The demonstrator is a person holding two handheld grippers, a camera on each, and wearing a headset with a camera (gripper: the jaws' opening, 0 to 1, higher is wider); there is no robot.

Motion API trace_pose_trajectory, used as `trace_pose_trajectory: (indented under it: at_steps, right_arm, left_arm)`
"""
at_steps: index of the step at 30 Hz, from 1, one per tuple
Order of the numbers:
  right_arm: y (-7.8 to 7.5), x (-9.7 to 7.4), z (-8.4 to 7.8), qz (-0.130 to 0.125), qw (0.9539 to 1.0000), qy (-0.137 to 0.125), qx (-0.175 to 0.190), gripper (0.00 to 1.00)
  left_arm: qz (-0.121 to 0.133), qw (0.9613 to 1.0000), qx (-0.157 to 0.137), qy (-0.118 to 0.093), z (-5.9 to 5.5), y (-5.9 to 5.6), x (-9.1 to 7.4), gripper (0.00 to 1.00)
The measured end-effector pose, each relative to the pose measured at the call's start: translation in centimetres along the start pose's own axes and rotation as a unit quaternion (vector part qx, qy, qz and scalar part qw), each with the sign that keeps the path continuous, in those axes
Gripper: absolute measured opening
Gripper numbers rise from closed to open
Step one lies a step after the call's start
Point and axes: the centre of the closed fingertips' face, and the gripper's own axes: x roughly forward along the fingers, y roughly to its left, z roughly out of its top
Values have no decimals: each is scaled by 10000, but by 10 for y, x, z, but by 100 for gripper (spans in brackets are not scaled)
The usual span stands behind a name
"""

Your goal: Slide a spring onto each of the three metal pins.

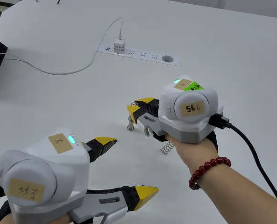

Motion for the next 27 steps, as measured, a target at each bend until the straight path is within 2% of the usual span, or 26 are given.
trace_pose_trajectory:
  at_steps: [12,27]
  right_arm:
    - [2,5,-15,-7,9997,221,-37,12]
    - [5,9,-28,26,9989,447,107,12]
  left_arm:
    - [16,10000,19,15,0,0,0,72]
    - [15,10000,36,43,-1,0,0,71]
